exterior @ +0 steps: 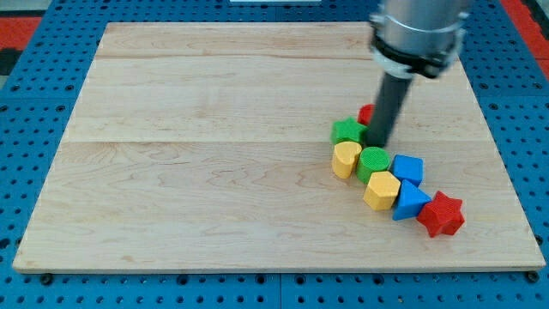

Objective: Move the red circle to the top of the board

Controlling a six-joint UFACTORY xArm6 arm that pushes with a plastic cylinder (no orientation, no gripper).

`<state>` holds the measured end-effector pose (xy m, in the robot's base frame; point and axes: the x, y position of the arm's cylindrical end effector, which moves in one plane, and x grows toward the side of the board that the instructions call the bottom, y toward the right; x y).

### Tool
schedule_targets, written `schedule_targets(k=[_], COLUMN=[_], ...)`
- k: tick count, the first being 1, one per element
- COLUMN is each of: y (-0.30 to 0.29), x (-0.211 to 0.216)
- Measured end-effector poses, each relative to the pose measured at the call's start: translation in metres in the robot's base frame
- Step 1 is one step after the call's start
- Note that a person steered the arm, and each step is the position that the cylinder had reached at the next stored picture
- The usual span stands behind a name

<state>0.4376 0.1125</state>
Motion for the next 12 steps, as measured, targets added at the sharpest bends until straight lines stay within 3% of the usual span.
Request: schedule_targets(k=[2,4,5,6,8,9,10,11,12], y=[-0.008,0.003,0.058,0.036,0.001,-0.05,-0.011,-0.018,-0.018], x=[-0.077,-0.052,-0.066,-0.104,-0.075,-0.111,-0.164,-0.178,-0.15])
